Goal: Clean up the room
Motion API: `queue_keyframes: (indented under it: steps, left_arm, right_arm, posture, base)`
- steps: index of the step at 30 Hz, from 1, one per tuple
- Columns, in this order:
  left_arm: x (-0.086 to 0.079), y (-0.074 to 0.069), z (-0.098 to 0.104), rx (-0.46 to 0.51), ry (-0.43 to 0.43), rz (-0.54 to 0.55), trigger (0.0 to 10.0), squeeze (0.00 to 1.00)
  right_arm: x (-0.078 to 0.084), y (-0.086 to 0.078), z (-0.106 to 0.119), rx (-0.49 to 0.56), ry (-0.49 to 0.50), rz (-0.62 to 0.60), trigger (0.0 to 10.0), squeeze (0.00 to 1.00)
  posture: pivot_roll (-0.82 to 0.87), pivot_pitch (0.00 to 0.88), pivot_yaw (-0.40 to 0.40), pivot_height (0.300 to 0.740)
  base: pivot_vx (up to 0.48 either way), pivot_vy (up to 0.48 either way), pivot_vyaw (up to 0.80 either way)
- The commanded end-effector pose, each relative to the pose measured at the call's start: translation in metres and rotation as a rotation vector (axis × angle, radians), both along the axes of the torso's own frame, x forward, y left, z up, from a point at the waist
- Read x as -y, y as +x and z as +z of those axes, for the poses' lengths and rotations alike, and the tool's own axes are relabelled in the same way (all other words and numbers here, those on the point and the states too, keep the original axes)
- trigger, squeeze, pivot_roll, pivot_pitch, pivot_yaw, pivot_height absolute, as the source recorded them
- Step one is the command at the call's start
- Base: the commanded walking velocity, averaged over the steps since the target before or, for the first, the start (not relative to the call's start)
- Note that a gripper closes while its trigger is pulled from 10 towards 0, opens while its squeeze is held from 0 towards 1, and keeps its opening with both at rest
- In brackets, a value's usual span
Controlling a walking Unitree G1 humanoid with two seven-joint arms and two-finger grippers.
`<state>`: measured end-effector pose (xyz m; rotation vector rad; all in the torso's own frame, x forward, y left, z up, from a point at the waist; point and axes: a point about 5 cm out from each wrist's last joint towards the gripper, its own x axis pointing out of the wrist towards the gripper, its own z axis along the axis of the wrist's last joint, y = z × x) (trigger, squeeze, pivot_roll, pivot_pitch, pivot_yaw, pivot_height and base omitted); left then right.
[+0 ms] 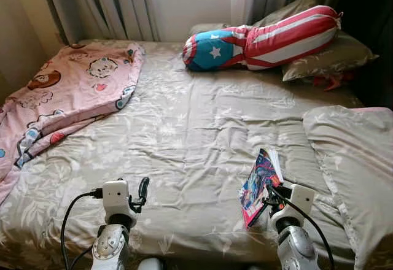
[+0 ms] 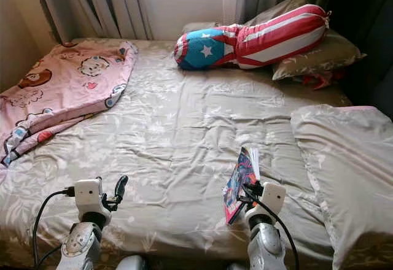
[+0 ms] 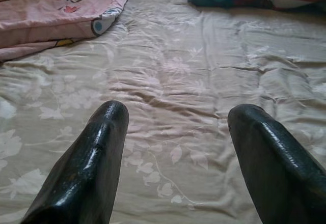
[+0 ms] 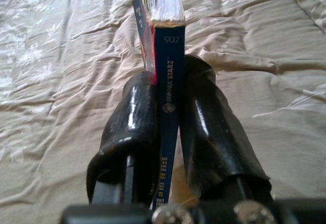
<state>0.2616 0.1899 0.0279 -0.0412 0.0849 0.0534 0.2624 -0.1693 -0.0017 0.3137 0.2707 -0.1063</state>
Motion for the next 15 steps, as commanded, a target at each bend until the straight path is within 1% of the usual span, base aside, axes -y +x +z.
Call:
queue_keyframes:
  steps: [1,8,12,15]
  left_arm:
    - [0.0005,-0.0013,-0.0005,-0.008,-0.016,0.001,10.0,0.0]
    - [-0.0012,-0.0011,0.0016,0.0,-0.018,0.005,10.0,0.0]
    - [-0.0016,-0.0009,0.0022,0.002,-0.016,0.005,10.0,0.0]
    - [-0.0018,-0.0008,0.0027,0.004,-0.016,0.004,10.0,0.0]
  right_arm:
    - [-0.0005,0.006,0.0088,0.055,-0.004,0.006,10.0,0.0]
    - [-0.0046,0.0094,0.0161,0.115,0.028,0.021,10.0,0.0]
    - [-0.007,0.0109,0.0182,0.127,0.038,0.038,10.0,0.0]
    - [-0.0088,0.0113,0.0179,0.126,0.051,0.053,10.0,0.0]
  posture:
    - [-0.01,0.0,-0.009,0.648]
    - [-0.01,0.0,-0.007,0.648]
    - [-0.01,0.0,-0.006,0.648]
    - [-0.01,0.0,-0.006,0.648]
  base:
    - [0.0,0.0,0.0]
    - [0.0,0.0,0.0]
    - [0.0,0.0,0.0]
    - [0.255,0.0,0.0]
